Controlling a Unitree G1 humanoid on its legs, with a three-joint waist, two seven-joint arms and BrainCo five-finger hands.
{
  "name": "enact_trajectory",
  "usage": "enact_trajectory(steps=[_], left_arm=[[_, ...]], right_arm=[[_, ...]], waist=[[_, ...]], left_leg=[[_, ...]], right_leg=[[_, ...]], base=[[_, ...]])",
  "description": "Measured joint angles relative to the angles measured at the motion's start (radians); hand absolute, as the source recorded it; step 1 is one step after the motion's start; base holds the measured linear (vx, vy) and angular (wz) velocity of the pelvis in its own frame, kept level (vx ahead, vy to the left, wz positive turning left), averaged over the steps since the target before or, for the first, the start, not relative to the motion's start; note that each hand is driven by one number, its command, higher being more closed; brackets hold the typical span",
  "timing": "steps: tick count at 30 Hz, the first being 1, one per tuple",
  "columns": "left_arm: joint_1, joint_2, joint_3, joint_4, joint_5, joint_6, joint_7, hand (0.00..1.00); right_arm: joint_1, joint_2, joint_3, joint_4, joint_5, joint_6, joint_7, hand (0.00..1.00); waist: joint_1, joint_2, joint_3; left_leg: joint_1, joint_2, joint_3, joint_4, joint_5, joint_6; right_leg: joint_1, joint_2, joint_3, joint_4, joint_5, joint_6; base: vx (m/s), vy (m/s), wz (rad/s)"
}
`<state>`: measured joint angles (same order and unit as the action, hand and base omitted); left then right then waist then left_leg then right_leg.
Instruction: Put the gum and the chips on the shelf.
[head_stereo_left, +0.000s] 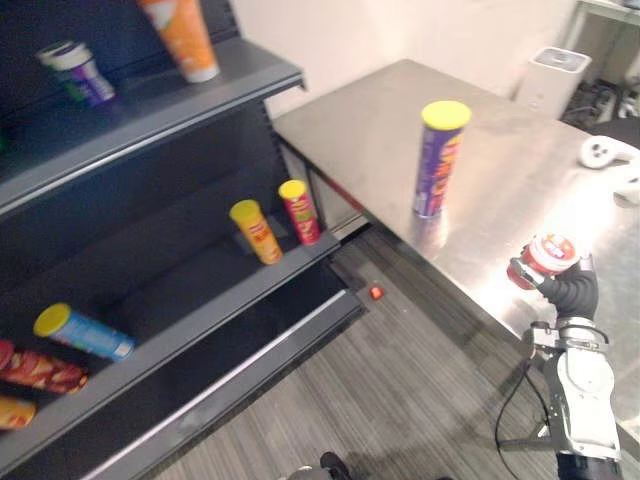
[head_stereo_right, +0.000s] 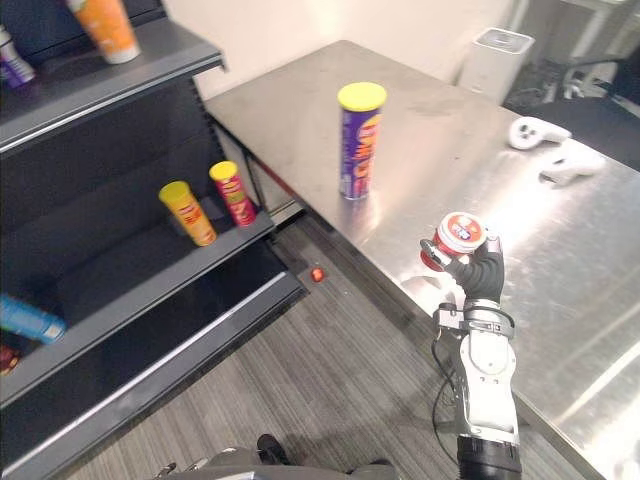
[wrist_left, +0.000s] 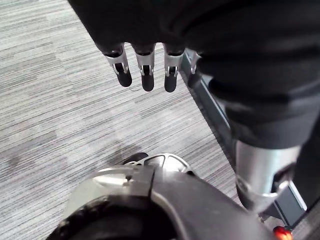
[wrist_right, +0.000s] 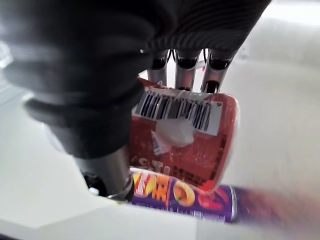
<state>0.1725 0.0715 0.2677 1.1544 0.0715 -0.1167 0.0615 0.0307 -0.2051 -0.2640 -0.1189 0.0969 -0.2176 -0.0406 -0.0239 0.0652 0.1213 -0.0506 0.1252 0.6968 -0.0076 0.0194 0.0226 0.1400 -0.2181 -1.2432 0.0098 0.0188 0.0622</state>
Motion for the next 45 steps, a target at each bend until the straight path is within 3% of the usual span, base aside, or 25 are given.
enact_trajectory(steps=[2,5,7,8,9,10,11,12,13,15,16,17,18,19,20,21,23,28,45], left_arm=[[0.001,0.010,-0.008,0.005,0.024,-0.001,0.001,0.00],[0.001,0.011,-0.011,0.014,0.024,-0.003,0.004,0.00],[0.000,0.012,-0.036,0.019,0.024,-0.004,0.010,0.00],[-0.001,0.015,-0.050,0.021,0.024,-0.004,0.012,0.00],[-0.002,0.016,-0.056,0.023,0.024,-0.004,0.012,0.00],[-0.001,0.024,-0.067,0.023,0.023,-0.005,0.012,0.00],[-0.002,0.044,-0.080,0.021,0.022,-0.006,0.011,0.00],[-0.004,0.053,-0.097,0.010,0.021,-0.006,0.011,0.00],[-0.008,0.060,-0.105,0.006,0.016,-0.007,0.011,0.00],[-0.032,0.077,-0.104,0.008,0.010,-0.011,0.010,0.00],[-0.035,0.078,-0.104,0.008,0.009,-0.012,0.010,0.00],[-0.050,0.075,-0.101,0.021,0.009,-0.013,0.011,0.00],[-0.058,0.085,-0.080,0.028,0.009,-0.015,0.006,0.00],[-0.050,0.087,-0.068,0.027,0.000,-0.015,0.008,0.00],[-0.054,0.085,-0.056,0.035,-0.012,-0.008,0.011,0.00],[-0.028,0.080,-0.055,0.016,-0.014,-0.012,0.009,0.00],[-0.003,0.078,-0.049,0.009,-0.021,-0.013,0.006,0.00],[0.060,0.066,-0.022,0.009,-0.028,-0.005,-0.006,0.00],[0.039,0.049,-0.008,-0.007,-0.028,-0.011,-0.026,0.00]], right_arm=[[0.004,0.028,0.012,-0.006,0.000,0.001,0.003,1.00],[0.001,0.034,0.039,-0.020,-0.004,0.001,0.002,1.00],[-0.001,0.034,0.041,-0.022,-0.009,0.001,0.000,1.00],[-0.001,0.032,0.046,-0.020,-0.009,0.001,-0.003,1.00],[-0.001,0.029,0.049,-0.019,-0.009,0.001,-0.003,1.00],[-0.001,0.027,0.057,-0.014,-0.010,0.001,-0.003,1.00],[-0.001,0.027,0.067,-0.011,-0.010,0.002,-0.002,1.00],[-0.005,0.027,0.067,-0.004,-0.010,0.002,0.001,1.00],[-0.004,0.027,0.066,0.003,-0.010,0.002,0.001,1.00],[0.018,0.026,0.045,0.002,-0.011,0.008,0.005,1.00],[0.021,0.026,0.036,-0.003,-0.011,0.009,0.006,1.00],[0.033,0.031,0.025,-0.022,-0.010,0.009,0.005,1.00],[0.048,0.050,0.027,-0.053,-0.010,0.008,0.006,1.00],[0.056,0.045,0.029,-0.077,-0.010,0.006,0.007,1.00],[0.052,0.052,0.037,-0.060,-0.010,0.003,0.009,1.00],[0.081,0.053,0.037,-0.059,-0.010,0.010,0.020,1.00],[0.078,0.050,0.039,-0.059,-0.009,0.011,0.038,1.00],[0.072,0.047,0.072,-0.040,-0.007,0.009,0.071,1.00],[0.032,0.047,0.092,0.135,-0.009,0.011,0.062,1.00]], waist=[[0.009,-0.021,0.000],[0.015,-0.036,0.001],[0.016,-0.032,0.001],[0.016,-0.030,0.003],[0.014,-0.027,0.009],[0.012,-0.029,0.014],[0.011,-0.042,0.021],[0.003,-0.048,0.027],[-0.004,-0.038,0.032],[-0.010,-0.039,0.036],[-0.009,-0.040,0.036],[-0.010,-0.059,0.043],[-0.006,-0.136,0.048],[0.002,-0.133,0.051],[0.001,-0.143,0.074],[0.003,-0.122,0.063],[0.008,-0.117,0.061],[0.031,-0.120,0.056],[0.026,-0.084,0.034]], left_leg=[[-0.002,-0.036,-0.031,-0.092,0.048,0.014],[-0.005,-0.053,-0.049,-0.094,0.041,0.020],[0.006,-0.062,-0.049,-0.094,0.032,0.032],[0.012,-0.068,-0.048,-0.094,0.022,0.044],[0.018,-0.068,-0.048,-0.094,0.018,0.050],[0.022,-0.071,-0.049,-0.094,0.016,0.051],[0.032,-0.081,-0.060,-0.094,0.016,0.051],[0.030,-0.082,-0.103,-0.092,0.025,0.055],[0.021,-0.074,-0.133,-0.091,0.030,0.049],[-0.008,-0.068,-0.259,-0.095,0.036,0.035],[-0.014,-0.073,-0.286,-0.095,0.036,0.034],[-0.017,-0.105,-0.323,-0.091,-0.015,-0.027],[-0.058,-0.150,-0.330,0.072,-0.018,0.070],[-0.063,-0.140,-0.381,0.125,-0.077,0.070],[-0.056,-0.167,-0.411,0.140,-0.086,0.062],[-0.043,-0.162,-0.411,0.095,-0.068,0.037],[-0.045,-0.161,-0.410,0.041,-0.039,0.005],[-0.024,-0.142,-0.410,-0.094,0.068,-0.017],[0.036,-0.132,-0.404,-0.096,0.063,-0.008]], right_leg=[[-0.013,0.003,-0.029,-0.008,0.011,0.007],[-0.006,-0.019,-0.049,0.013,0.018,0.002],[-0.006,-0.058,-0.044,0.085,0.007,-0.009],[-0.018,-0.121,-0.031,0.196,-0.012,-0.019],[-0.022,-0.148,-0.019,0.253,-0.014,-0.022],[-0.037,-0.204,0.018,0.358,-0.014,-0.025],[-0.070,-0.263,0.117,0.470,-0.009,-0.050],[-0.150,-0.257,0.329,0.547,-0.050,-0.119],[-0.188,-0.206,0.464,0.531,-0.090,-0.085],[-0.237,0.026,0.927,0.405,-0.167,-0.032],[-0.238,0.066,1.000,0.381,-0.172,-0.027],[-0.233,0.105,1.090,0.336,-0.171,-0.026],[-0.220,0.039,1.107,0.305,-0.189,-0.002],[-0.215,0.028,1.099,0.303,-0.203,0.021],[-0.183,-0.008,1.078,0.310,-0.225,0.066],[-0.152,0.007,1.041,0.229,-0.210,0.051],[-0.144,0.019,1.021,0.184,-0.186,0.041],[-0.129,0.062,0.974,0.097,-0.150,0.026],[-0.042,0.081,0.968,0.029,-0.124,0.046]], base=[[-0.18,0.074,0.48],[-0.16,0.058,0.24],[-0.11,0.101,-0.05],[-0.07,0.121,-0.06],[-0.06,0.135,-0.05],[-0.06,0.127,0.08],[-0.05,0.158,0.31],[-0.04,0.124,0.52],[-0.01,0.045,0.80],[0.00,-0.057,1.35],[0.02,-0.073,1.64],[0.05,-0.006,1.54],[0.07,-0.018,1.40],[0.05,0.027,1.19],[-0.01,0.041,1.17],[-0.01,0.063,1.16],[0.02,-0.008,0.80],[0.02,-0.059,0.20],[0.09,-0.028,-0.03]])
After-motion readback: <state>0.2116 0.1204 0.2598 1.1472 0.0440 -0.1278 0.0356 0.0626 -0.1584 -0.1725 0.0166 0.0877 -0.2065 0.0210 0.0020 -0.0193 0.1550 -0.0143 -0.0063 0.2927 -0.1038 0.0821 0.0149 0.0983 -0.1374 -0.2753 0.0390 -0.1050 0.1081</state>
